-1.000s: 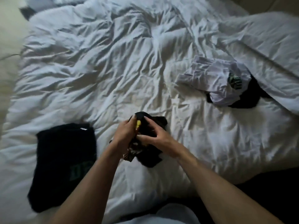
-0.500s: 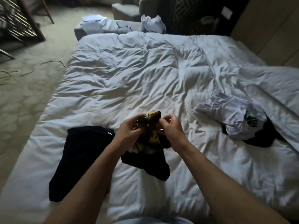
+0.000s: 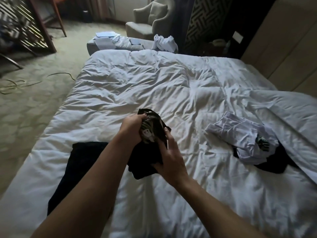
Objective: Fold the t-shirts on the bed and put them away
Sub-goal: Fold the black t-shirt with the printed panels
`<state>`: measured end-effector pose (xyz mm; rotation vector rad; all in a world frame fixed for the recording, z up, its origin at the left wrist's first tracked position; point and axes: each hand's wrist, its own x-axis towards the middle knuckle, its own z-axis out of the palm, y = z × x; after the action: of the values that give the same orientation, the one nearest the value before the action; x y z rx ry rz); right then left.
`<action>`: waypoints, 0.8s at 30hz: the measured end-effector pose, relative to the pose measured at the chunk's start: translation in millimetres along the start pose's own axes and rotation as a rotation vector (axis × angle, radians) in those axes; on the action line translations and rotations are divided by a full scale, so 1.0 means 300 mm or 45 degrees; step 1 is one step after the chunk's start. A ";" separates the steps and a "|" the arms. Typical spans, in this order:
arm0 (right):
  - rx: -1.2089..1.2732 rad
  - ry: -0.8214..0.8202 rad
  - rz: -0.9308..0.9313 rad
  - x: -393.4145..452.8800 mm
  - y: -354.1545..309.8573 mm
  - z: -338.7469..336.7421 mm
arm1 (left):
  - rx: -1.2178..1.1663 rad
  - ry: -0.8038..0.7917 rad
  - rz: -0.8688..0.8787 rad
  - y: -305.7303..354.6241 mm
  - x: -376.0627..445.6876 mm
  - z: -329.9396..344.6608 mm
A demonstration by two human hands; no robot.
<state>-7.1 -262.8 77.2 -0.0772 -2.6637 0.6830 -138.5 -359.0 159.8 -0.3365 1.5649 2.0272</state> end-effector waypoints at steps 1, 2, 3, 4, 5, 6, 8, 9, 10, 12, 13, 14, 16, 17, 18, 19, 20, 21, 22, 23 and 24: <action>0.077 0.063 0.061 0.023 -0.008 -0.007 | -0.020 -0.018 -0.010 -0.002 -0.002 -0.003; 0.189 0.089 0.105 0.054 -0.019 -0.023 | -0.021 -0.029 -0.001 -0.003 -0.008 -0.003; 0.328 0.098 0.130 0.084 -0.030 -0.039 | -0.019 -0.030 0.012 -0.004 -0.014 -0.010; 0.451 0.114 0.153 0.112 -0.043 -0.059 | -0.014 -0.026 0.028 -0.007 -0.018 -0.015; 0.532 0.150 0.179 0.140 -0.052 -0.082 | -0.008 -0.025 0.052 -0.009 -0.027 -0.023; 0.580 0.171 0.217 0.162 -0.060 -0.109 | -0.031 -0.027 0.058 -0.016 -0.038 -0.026; 0.661 0.147 0.310 0.214 -0.064 -0.153 | -0.044 -0.077 0.078 -0.021 -0.074 -0.018; 0.686 0.100 0.347 0.234 -0.059 -0.165 | -0.001 -0.126 0.121 -0.036 -0.089 -0.010; 0.683 0.062 0.367 0.258 -0.056 -0.179 | 0.080 -0.175 0.220 -0.058 -0.113 0.000; 0.654 0.026 0.394 0.294 -0.040 -0.202 | 0.316 -0.286 0.484 -0.106 -0.151 0.007; 0.656 0.017 0.405 0.310 -0.033 -0.218 | 0.439 -0.298 0.610 -0.120 -0.158 0.004; 0.660 -0.003 0.415 0.320 -0.031 -0.237 | 0.531 -0.282 0.712 -0.128 -0.150 -0.005; 0.670 -0.067 0.411 0.337 -0.025 -0.283 | 0.662 -0.227 0.850 -0.107 -0.128 -0.028; 0.667 -0.102 0.402 0.343 -0.021 -0.305 | 0.721 -0.197 0.897 -0.094 -0.120 -0.040; 0.651 -0.135 0.389 0.347 -0.018 -0.327 | 0.770 -0.175 0.943 -0.083 -0.112 -0.047; 0.624 -0.174 0.376 0.350 -0.011 -0.342 | 0.818 -0.144 0.974 -0.068 -0.106 -0.053; 0.594 -0.218 0.349 0.353 -0.008 -0.357 | 0.835 -0.117 0.969 -0.053 -0.102 -0.056; 0.548 -0.253 0.322 0.355 -0.002 -0.369 | 0.822 -0.103 0.923 -0.034 -0.101 -0.057; 0.491 -0.276 0.287 0.357 0.006 -0.378 | 0.783 -0.119 0.859 -0.014 -0.100 -0.057; 0.429 -0.290 0.265 0.358 0.015 -0.385 | 0.763 -0.155 0.799 0.002 -0.098 -0.059; 0.391 -0.298 0.248 0.358 0.020 -0.395 | 0.779 -0.193 0.775 0.016 -0.096 -0.059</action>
<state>-61.1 -188.3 208.2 -0.1839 -2.7564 1.2249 -120.1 -384.4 173.2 0.5751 2.2594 1.7698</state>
